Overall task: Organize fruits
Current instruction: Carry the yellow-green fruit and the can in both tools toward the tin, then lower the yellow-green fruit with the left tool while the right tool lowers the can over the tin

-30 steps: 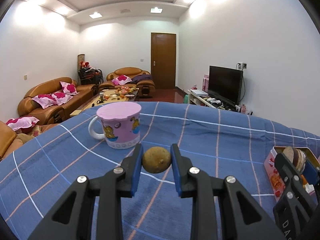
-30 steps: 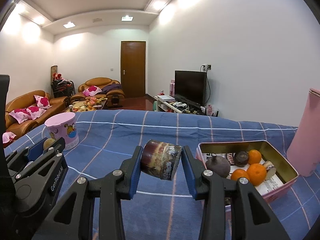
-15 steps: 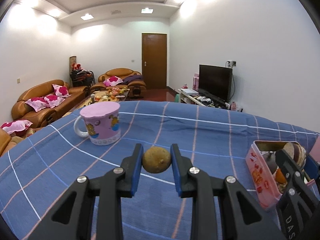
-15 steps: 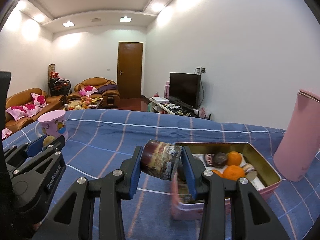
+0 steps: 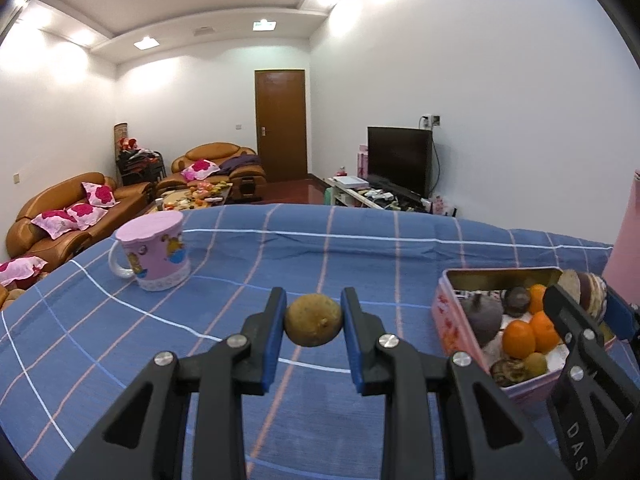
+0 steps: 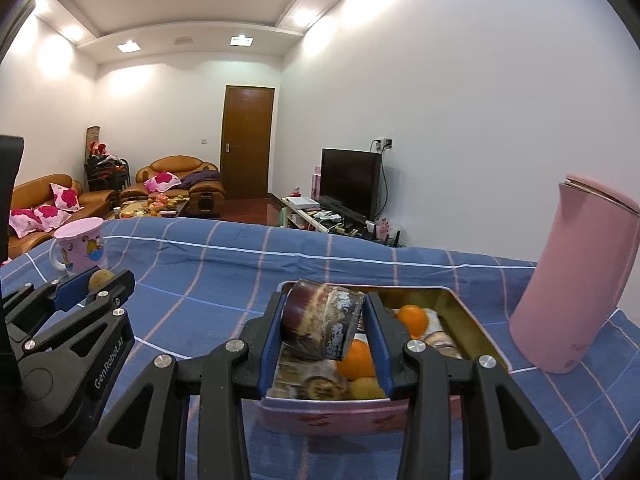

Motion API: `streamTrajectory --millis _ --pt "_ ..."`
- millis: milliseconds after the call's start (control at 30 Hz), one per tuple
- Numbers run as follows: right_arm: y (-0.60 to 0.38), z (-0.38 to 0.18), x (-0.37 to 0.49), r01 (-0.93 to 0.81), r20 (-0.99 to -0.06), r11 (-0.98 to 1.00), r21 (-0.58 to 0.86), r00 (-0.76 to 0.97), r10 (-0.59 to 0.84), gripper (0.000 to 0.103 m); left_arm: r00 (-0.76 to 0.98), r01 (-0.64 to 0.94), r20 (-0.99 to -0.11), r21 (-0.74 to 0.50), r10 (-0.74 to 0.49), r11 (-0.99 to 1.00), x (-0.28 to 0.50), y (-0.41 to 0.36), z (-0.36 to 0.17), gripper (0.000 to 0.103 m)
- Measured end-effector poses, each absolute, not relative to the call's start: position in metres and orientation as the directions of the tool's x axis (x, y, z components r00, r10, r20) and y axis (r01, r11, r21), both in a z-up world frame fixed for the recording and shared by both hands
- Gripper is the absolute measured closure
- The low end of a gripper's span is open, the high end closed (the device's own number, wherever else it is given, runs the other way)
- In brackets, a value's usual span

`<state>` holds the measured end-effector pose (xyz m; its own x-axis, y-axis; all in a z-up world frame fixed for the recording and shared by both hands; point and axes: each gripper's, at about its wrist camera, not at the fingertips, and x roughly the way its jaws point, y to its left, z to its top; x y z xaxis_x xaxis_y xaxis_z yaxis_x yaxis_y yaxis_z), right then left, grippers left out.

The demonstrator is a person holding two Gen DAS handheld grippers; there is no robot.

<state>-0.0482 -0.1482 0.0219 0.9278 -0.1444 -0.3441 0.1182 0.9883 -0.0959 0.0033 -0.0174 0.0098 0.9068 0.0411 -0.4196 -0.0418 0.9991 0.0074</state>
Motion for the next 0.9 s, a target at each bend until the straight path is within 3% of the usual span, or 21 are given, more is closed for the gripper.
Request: streamTrajectory --millis 900 --pt "-0.242 0.027 -0.064 0.228 -0.327 0.968 -0.103 0.911 -0.249 0.062 0.896 0.11 -0.434 0.026 -0.088 0.994 -0.006 -0.108 0.013 0.074"
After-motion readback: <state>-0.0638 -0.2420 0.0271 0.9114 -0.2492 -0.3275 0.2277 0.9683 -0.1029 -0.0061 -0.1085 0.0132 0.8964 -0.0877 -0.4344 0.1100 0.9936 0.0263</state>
